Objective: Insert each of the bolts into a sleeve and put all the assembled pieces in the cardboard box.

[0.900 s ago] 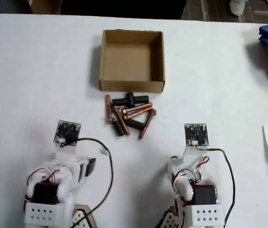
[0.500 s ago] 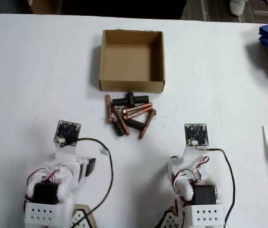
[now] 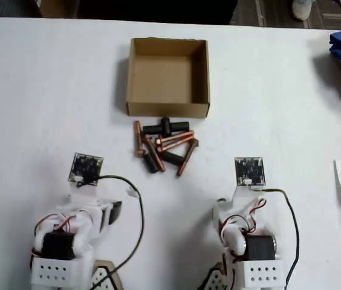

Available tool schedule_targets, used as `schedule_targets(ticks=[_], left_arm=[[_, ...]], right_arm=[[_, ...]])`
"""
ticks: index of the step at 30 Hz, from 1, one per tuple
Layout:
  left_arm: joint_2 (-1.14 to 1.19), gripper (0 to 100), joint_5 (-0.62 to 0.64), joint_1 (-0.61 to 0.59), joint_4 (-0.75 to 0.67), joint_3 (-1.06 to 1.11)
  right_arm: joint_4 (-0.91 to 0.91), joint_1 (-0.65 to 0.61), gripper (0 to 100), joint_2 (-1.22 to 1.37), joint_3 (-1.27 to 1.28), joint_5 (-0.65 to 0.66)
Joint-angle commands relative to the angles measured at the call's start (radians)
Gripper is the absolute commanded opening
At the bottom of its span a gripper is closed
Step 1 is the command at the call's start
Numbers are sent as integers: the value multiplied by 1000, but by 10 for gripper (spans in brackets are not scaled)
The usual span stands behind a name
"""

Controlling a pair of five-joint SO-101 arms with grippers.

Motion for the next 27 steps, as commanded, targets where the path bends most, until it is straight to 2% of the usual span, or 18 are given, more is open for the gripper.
schedule_targets(ticks=[1, 22, 24, 27], left_arm=[[-25, 283, 6, 11, -15, 21], [-28, 283, 0, 6, -23, 19], [-28, 283, -2, -3, -64, 21], [-28, 283, -2, -41, -210, 18]], right_arm=[[7, -4, 112, -15, 8, -2], [7, -110, 113, -18, 8, -8], [7, -142, 113, -18, 8, -8], [7, -183, 115, -18, 8, -2]])
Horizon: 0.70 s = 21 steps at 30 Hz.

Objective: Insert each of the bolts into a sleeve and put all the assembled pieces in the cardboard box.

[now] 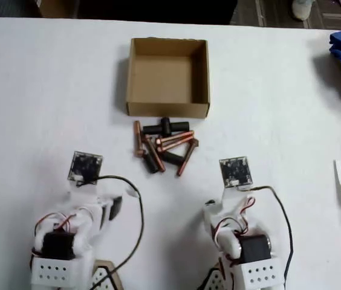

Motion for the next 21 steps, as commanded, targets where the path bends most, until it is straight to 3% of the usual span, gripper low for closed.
schedule_targets(ticks=[1, 7, 9, 15, 21], left_arm=[[-28, 283, 0, -74, -175, 18], [-28, 282, 2, -353, -327, -1], [-28, 282, 2, -394, -338, -27], [-23, 283, 2, -267, -338, -105], [35, 286, -92, -143, -328, -140]], right_arm=[[-2, -41, 116, -18, 8, 0], [-179, -70, 248, -10, 8, -8], [-220, -36, 269, -10, 8, -8], [-354, 188, 258, -10, 2, 48], [-242, 196, 258, -8, -147, 71]])
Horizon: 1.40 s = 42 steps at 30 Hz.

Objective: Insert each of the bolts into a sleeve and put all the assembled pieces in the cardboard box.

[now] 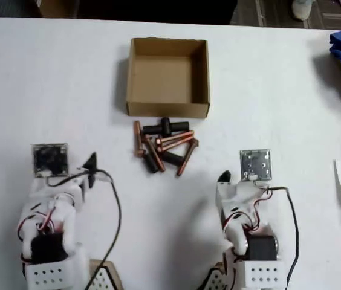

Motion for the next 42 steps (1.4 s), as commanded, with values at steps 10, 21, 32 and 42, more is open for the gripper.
schedule_targets(ticks=[10, 21, 32, 42], left_arm=[[812, 286, -26, 54, -37, -518], [1467, 283, 164, -60, 152, -926], [1504, 282, 158, -63, 161, -917], [1504, 282, 25, -58, 152, -917]], right_arm=[[85, -110, 258, 595, -572, 86], [481, -234, 260, 1728, -1396, 195], [691, -461, 258, 2058, -1900, 411], [651, -466, 258, 2324, -1993, 479]])
